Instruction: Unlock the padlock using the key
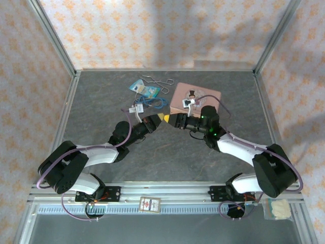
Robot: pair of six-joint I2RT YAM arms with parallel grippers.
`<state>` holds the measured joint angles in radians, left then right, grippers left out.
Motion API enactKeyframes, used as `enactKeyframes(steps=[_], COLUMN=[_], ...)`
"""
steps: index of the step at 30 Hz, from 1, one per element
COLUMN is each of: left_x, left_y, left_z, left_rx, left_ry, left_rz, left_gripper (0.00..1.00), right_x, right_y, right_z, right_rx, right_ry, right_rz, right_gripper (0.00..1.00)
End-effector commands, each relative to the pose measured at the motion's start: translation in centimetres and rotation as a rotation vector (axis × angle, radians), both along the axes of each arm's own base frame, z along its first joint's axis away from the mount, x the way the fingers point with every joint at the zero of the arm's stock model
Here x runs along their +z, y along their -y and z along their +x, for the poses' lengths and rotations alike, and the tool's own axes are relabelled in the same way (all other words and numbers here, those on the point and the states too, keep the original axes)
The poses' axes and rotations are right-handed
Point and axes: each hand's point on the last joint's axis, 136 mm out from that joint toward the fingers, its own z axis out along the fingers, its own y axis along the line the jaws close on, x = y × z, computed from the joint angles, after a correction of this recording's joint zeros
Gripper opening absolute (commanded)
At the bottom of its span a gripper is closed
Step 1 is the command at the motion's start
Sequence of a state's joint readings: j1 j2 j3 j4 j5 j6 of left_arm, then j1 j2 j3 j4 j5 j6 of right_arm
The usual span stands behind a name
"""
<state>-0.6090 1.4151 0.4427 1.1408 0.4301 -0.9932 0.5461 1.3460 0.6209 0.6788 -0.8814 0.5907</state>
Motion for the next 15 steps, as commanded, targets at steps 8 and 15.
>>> enactKeyframes(steps=[8,15], left_x=[2.2,2.7], left_y=[0.5,0.6], left_z=[-0.4,-0.4], left_rx=[-0.025,-0.029], left_ry=[0.066,0.077], left_rz=[-0.015,-0.024], left_gripper=[0.00,0.00], right_x=[0.4,0.0], right_y=[-0.5,-0.7], right_z=[-0.5,-0.2], right_rx=[0.062,0.059], right_ry=[0.031,0.020], right_rz=[0.016,0.017], right_gripper=[0.27,0.22])
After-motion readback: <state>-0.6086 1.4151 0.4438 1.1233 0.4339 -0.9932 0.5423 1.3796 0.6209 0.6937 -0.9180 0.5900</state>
